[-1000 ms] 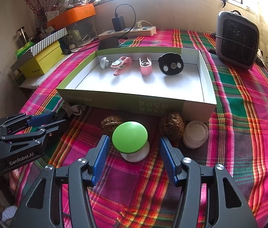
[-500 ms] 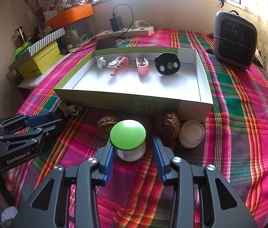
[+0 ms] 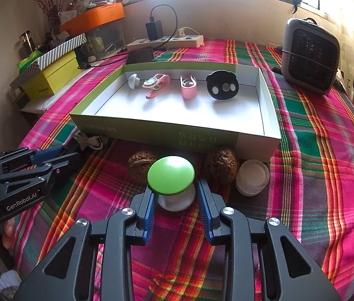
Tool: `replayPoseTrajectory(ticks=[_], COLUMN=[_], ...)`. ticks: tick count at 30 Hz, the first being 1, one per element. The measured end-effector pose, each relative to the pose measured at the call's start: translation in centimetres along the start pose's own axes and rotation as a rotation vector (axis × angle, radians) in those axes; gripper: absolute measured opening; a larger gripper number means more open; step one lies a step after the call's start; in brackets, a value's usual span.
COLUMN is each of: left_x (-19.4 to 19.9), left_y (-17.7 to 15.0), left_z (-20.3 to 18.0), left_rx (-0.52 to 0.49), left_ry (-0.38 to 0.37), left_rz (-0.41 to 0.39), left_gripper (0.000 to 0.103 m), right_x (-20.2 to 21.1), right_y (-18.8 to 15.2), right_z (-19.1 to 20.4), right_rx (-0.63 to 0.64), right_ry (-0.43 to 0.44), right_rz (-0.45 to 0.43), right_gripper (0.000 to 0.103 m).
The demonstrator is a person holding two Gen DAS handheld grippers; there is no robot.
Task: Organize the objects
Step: 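Close left tool on the black case while right tool closes on the green holder, then lift the black case with left tool while right tool lifts the green holder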
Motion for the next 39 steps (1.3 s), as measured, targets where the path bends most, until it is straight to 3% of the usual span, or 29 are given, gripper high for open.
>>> replayPoseTrajectory(ticks=[11,39], left_x=[0.1,1.7], left_y=[-0.1,0.3], left_z=[0.0,-0.7], left_rx=[0.002,0.000], left_ry=[-0.004,-0.022], left_rz=[0.000,-0.027], left_gripper=[0.025,0.025], right_x=[0.1,2.1], right_y=[0.0,0.5], right_z=[-0.1,0.4], right_rx=[0.007,-0.040], right_ry=[-0.009,0.064], right_rz=[-0.011,-0.064], right_gripper=[0.029,0.029])
Point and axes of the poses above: each gripper's, at about its wrist camera, not at the fingertips, and x roughly against the way its jaws point, z to its left, y to its top, the point moved 10 cm from there along -x, roughly the way its jaws point, and after that the axes turned 11 degrees about -x, right-handed, at the moved point
